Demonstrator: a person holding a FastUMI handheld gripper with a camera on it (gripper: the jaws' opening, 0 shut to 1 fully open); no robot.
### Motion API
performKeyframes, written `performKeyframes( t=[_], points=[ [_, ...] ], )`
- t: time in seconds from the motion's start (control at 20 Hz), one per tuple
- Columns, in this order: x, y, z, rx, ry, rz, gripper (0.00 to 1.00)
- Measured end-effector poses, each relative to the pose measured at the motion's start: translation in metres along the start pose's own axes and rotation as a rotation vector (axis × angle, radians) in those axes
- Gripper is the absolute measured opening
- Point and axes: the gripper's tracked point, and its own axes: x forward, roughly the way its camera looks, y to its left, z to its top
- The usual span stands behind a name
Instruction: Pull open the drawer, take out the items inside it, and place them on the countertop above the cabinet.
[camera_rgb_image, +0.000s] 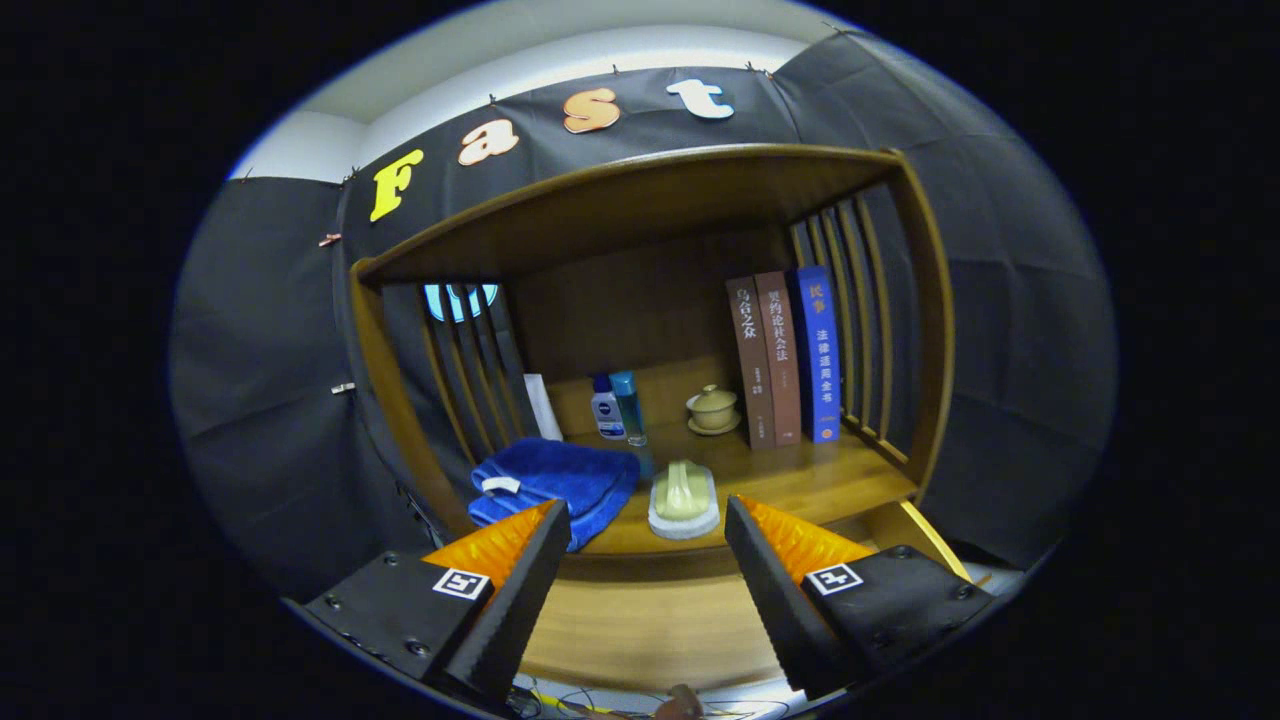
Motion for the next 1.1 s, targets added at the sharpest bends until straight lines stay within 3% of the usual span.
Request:
performKeyframes(
  t=[0.2,0.5,0.75,1.1],
  points=[
    [-0.043,-0.006,-0.050,0.030,-0.020,-0.010,0.99],
    [-0.071,-0.029,-0.132,0.042,0.060,-0.072,0.99],
    [-0.073,-0.034,-0.181,0.021,0.116,-0.094,0.99],
    [-0.044,-0.029,-0.195,-0.005,0.140,-0.079,0.99]
  ],
)
